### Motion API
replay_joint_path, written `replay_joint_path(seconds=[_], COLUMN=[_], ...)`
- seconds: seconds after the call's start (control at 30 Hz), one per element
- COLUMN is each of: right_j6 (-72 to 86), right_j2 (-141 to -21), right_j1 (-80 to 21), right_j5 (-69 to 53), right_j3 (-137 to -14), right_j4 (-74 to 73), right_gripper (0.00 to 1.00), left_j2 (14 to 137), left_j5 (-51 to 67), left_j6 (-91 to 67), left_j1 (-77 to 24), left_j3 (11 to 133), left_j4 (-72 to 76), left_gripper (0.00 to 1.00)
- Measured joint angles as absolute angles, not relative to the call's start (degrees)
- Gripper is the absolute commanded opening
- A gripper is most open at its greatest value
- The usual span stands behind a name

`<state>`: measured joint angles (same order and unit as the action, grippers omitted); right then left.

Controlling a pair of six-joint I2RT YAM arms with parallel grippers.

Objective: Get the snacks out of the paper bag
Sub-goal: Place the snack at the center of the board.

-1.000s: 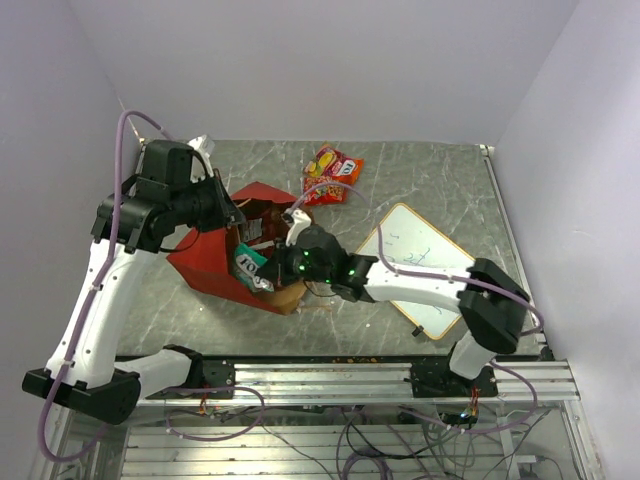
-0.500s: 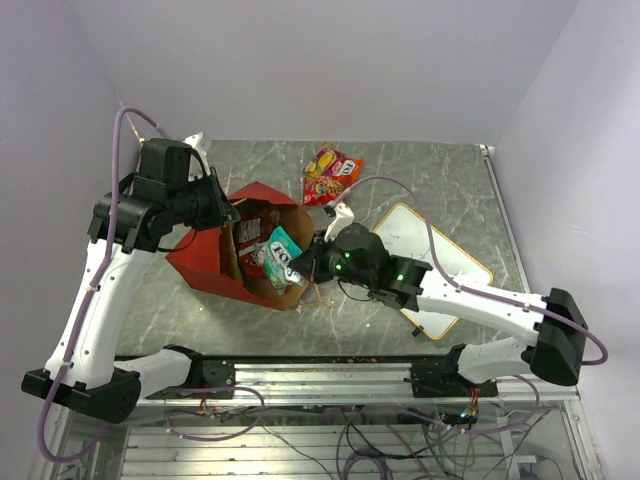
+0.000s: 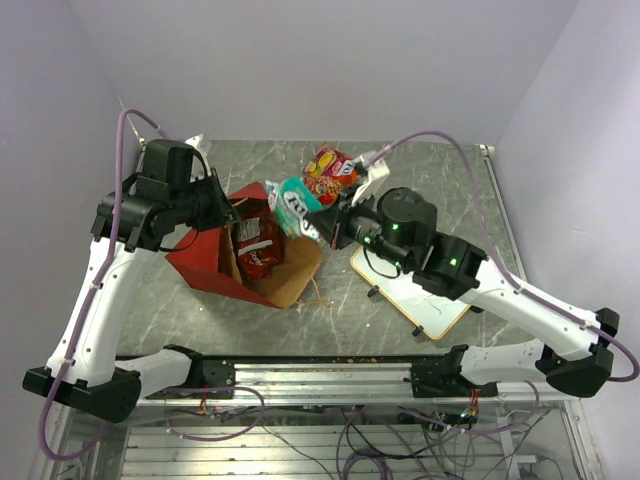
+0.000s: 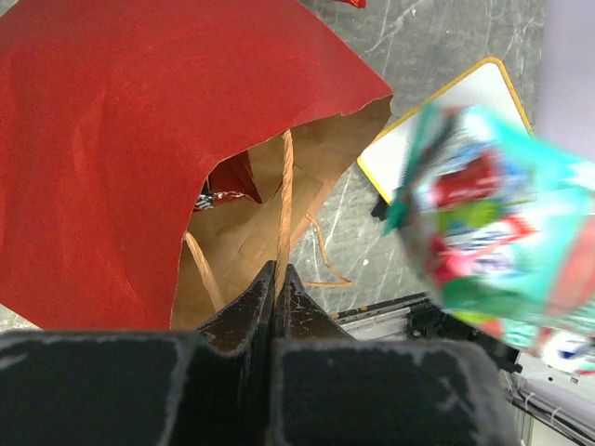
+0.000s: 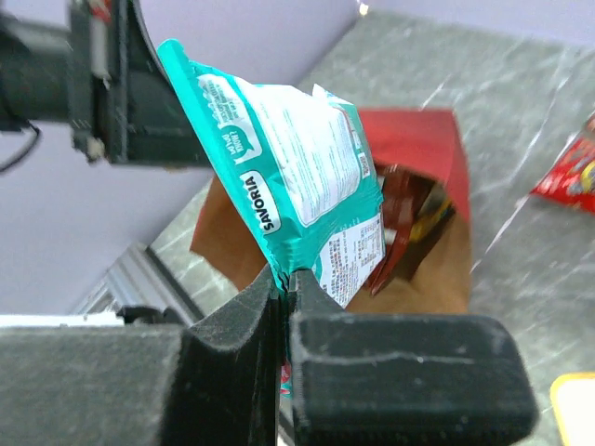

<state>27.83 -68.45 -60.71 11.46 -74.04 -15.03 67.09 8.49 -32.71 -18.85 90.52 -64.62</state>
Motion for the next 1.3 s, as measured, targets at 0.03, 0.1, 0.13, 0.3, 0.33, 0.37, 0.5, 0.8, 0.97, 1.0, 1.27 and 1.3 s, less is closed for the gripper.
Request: replay_joint_path(seconds=[0.03,0.1,0.13,0.3,0.33,0.37,0.5,0.8,0.97,1.0,1.27,1.3], right_j6=[26.13,22.83,21.08,14.26,13.76,13.39,13.89,14.59,12.88,12.53,8.86,8.4], right_j2=[-68.45,-68.55,-68.71,-70.65,-71.44,-72.69,-79.83,-94.19,-99.81,-101.49,-112.77,-113.62], right_j1=[-60.71,-60.64,-60.51,-57.01,-55.57,-53.32,-43.03,-34.44,-34.15,-34.09,-33.78,-33.8], right_j5=[12.36,14.55,15.73,21.12,21.71,21.91,23.35,25.15,25.32,25.41,25.36,25.43], right_j3=[-75.66,-78.94,-80.62,-85.82,-86.5,-87.5,-90.87,-90.11,-89.43,-90.28,-97.56,-98.08], right_j4=[-15.29,-15.68,-15.7,-12.88,-12.47,-12.21,-11.86,-12.53,-11.22,-11.49,-12.01,-12.05], right_gripper=[0.0,0.0,0.0,0.0,0.0,0.0,0.0,0.0,0.0,0.0,0.0,0.0], left_j2=[67.09,67.16,67.26,68.01,68.07,68.12,68.16,67.64,67.05,67.07,69.71,69.89], left_j5=[8.34,7.99,7.79,6.76,6.44,6.11,4.78,3.66,2.68,2.57,2.48,2.42], left_j6=[-32.86,-33.04,-33.04,-32.99,-32.95,-32.77,-31.53,-30.22,-29.02,-28.86,-26.52,-26.3], left_j1=[-18.85,-18.85,-18.85,-18.85,-18.85,-18.85,-18.85,-18.85,-18.85,-18.85,-18.85,-18.85], left_j3=[90.48,90.48,90.48,90.48,90.48,90.48,90.8,90.28,90.08,90.19,93.45,93.6], left_j4=[-64.6,-64.55,-64.55,-64.51,-64.51,-64.51,-64.69,-63.42,-62.06,-61.98,-61.89,-61.87], left_gripper=[0.07,0.07,0.07,0.07,0.07,0.07,0.07,0.07,0.07,0.07,0.07,0.07])
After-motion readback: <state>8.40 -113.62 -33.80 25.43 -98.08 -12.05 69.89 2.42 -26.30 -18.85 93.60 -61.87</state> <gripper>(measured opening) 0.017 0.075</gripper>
